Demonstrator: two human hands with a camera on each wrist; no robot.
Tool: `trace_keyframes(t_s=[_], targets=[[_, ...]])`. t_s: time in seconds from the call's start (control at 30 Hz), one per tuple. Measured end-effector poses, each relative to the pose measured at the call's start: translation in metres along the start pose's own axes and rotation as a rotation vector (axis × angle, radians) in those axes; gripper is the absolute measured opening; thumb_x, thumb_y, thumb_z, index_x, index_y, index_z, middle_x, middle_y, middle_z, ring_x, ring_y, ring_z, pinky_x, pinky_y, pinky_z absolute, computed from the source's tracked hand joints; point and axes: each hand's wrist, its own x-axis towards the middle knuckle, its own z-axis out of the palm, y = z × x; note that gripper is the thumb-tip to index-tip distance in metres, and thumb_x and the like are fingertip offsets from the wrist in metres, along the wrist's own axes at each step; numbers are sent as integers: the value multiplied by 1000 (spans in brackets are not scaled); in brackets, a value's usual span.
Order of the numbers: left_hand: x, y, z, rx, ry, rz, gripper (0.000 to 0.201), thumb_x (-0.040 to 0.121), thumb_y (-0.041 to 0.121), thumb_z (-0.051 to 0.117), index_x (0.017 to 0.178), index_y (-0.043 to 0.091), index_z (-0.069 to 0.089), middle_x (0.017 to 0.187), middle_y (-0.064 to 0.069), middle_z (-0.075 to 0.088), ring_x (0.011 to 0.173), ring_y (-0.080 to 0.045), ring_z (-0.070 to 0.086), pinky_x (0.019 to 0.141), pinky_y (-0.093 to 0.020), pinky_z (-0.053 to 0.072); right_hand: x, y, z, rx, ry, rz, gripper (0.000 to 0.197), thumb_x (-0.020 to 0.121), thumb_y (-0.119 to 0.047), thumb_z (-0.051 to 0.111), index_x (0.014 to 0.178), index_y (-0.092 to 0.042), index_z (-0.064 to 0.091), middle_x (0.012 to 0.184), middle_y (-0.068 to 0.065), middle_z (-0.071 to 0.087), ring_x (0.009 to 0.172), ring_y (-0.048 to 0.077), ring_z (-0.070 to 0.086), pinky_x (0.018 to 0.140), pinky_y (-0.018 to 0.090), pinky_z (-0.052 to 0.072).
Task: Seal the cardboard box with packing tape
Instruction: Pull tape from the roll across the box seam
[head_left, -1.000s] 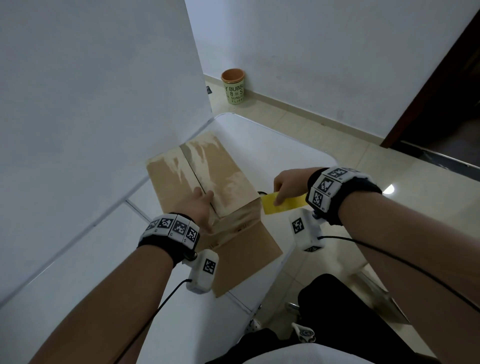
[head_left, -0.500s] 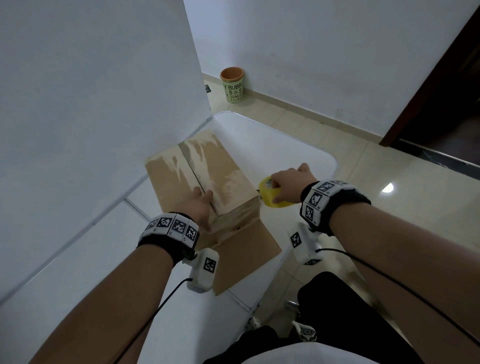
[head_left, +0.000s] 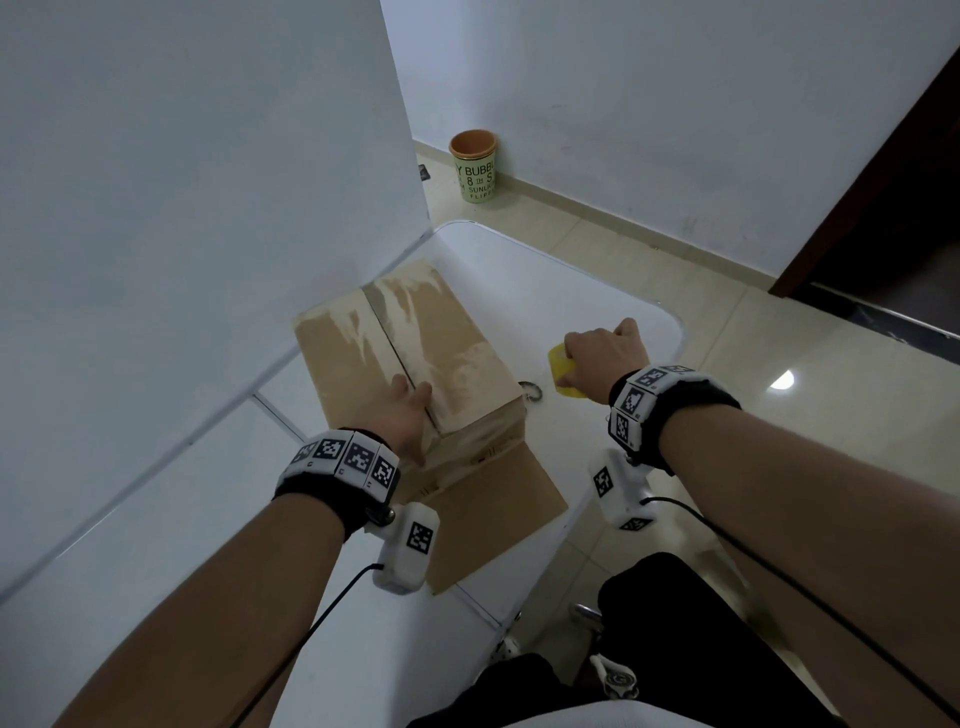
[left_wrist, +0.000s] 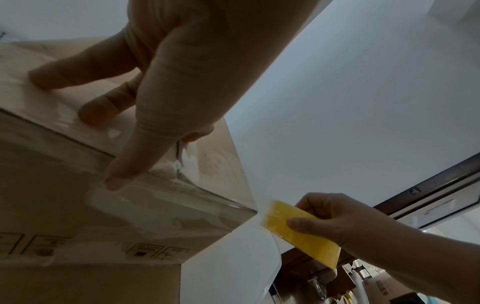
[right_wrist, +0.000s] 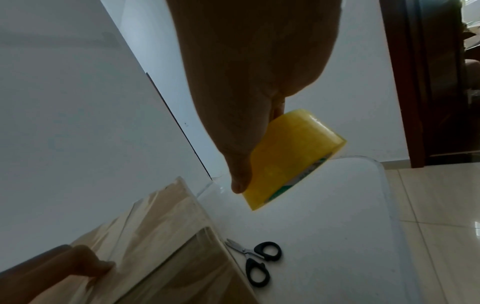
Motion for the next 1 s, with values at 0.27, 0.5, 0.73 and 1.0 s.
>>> trace_keyframes(t_s=[0.27, 0.5, 0.73, 1.0], targets=[[-2, 0, 2, -10, 18, 3, 87, 72, 25, 81, 138, 19, 25, 142, -8, 21, 112, -35, 51, 79, -39, 49, 19, -8, 11, -42, -4, -7, 34, 91, -47, 52, 105, -15, 51, 95, 1, 65, 87, 22, 62, 92, 40, 29], [-5, 2, -2, -14, -3, 9, 89, 74, 23, 80, 142, 17, 23, 144, -9, 20, 116, -36, 48, 86, -40, 46, 42, -18, 15, -90, -69, -43, 25, 92, -41, 52, 86, -17, 46, 69, -3, 51, 69, 22, 53, 91, 41, 29], [-7, -10, 7, 1, 20, 32, 87, 70, 26, 82, 137, 19, 26, 139, -7, 23, 115, -36, 47, 90, -45, 48, 44, -37, 14, -66, -141, -84, 19, 92, -33, 51, 81, -18, 49, 63, -3, 48, 60, 19, 46, 94, 42, 28], [-15, -39, 10, -4, -26, 24, 96, 67, 38, 84, 140, 23, 24, 143, -2, 20, 117, -33, 48, 91, -41, 47, 32, -71, 20, 45, -161, -218, 47, 94, -22, 43, 62, -29, 9, 64, -2, 47, 72, 24, 51, 93, 40, 29]])
